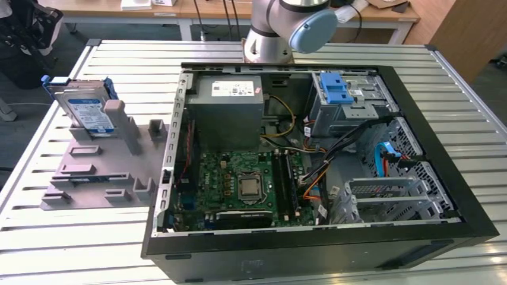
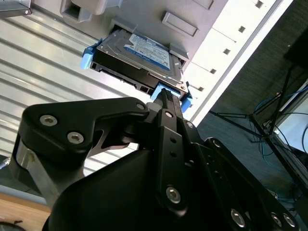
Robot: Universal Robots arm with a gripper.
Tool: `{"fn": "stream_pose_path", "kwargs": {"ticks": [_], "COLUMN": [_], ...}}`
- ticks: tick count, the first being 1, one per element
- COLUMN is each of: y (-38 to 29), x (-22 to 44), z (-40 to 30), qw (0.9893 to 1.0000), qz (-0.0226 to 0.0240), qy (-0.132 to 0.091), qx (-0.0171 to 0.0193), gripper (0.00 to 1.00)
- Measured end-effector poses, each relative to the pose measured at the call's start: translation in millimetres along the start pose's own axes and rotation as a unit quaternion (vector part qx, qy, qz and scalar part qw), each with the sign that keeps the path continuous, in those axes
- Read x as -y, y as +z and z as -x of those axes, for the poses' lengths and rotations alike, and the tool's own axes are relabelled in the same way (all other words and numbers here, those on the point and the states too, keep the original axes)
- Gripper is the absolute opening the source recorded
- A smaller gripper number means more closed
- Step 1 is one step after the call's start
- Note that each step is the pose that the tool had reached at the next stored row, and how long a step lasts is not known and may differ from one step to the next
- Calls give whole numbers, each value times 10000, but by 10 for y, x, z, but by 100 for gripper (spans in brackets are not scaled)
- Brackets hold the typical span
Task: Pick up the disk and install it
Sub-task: 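Pick up the disk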
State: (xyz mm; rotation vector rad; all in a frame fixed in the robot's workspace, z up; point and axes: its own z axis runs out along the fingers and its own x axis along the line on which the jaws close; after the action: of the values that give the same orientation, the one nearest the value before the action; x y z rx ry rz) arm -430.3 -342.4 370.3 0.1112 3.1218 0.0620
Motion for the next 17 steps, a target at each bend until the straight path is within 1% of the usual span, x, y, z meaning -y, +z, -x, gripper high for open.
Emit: {"fn": "stream_pose_path", "kwargs": {"ticks": [3, 7, 11, 17], "y": [2, 1, 1, 1], "x": [0, 0, 1, 1], "z": [-4, -6, -9, -11], "qw": [10000, 9998, 9993, 9983], "qz": [2, 4, 6, 9], "qy": [-62, -209, -369, -580], "qx": [-1, -8, -14, -23], "gripper": [11, 11, 11, 11]}}
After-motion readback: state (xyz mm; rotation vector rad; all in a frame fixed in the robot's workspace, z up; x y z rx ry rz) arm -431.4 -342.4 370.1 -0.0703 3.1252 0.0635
